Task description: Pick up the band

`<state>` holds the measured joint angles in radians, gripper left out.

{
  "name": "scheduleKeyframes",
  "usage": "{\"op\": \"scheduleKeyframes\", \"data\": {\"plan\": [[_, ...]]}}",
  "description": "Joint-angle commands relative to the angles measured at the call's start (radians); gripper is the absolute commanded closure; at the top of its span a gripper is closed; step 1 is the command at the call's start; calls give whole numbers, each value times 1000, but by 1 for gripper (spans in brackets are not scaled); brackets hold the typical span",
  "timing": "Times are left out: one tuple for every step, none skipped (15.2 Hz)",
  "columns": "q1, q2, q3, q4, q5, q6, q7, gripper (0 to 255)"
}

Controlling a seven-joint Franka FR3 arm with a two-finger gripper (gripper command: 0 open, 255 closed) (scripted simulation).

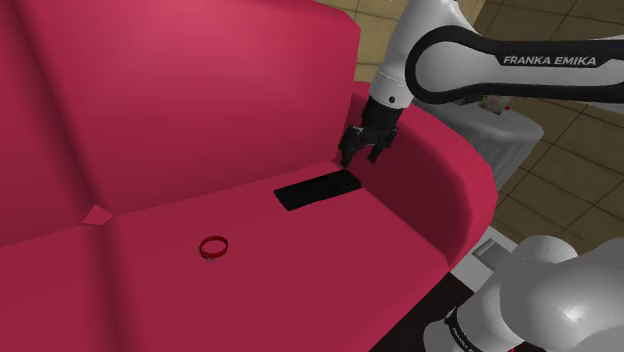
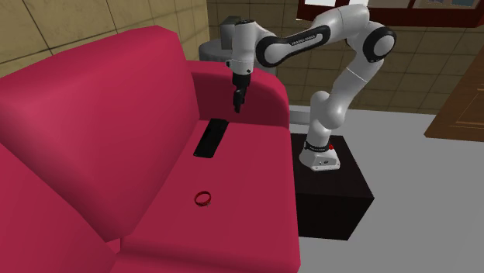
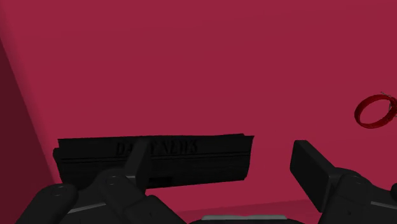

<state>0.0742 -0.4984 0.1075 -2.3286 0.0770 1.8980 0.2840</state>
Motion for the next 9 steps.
{"op": "scheduleKeyframes", "data": {"plan": [[14, 63, 24, 18, 13, 36, 18, 0], [21, 94, 35, 30, 19, 50, 27, 0], [28, 124, 46, 42, 24, 63, 35, 0], [34, 155, 57, 56, 28, 76, 44, 0], [41, 186, 68, 70, 32, 89, 53, 0], [47, 218, 79, 85, 35, 100, 62, 0], [54, 250, 89, 102, 37, 112, 71, 0], [60, 282, 100, 119, 38, 122, 80, 0], [66, 315, 110, 137, 39, 132, 89, 0]]}}
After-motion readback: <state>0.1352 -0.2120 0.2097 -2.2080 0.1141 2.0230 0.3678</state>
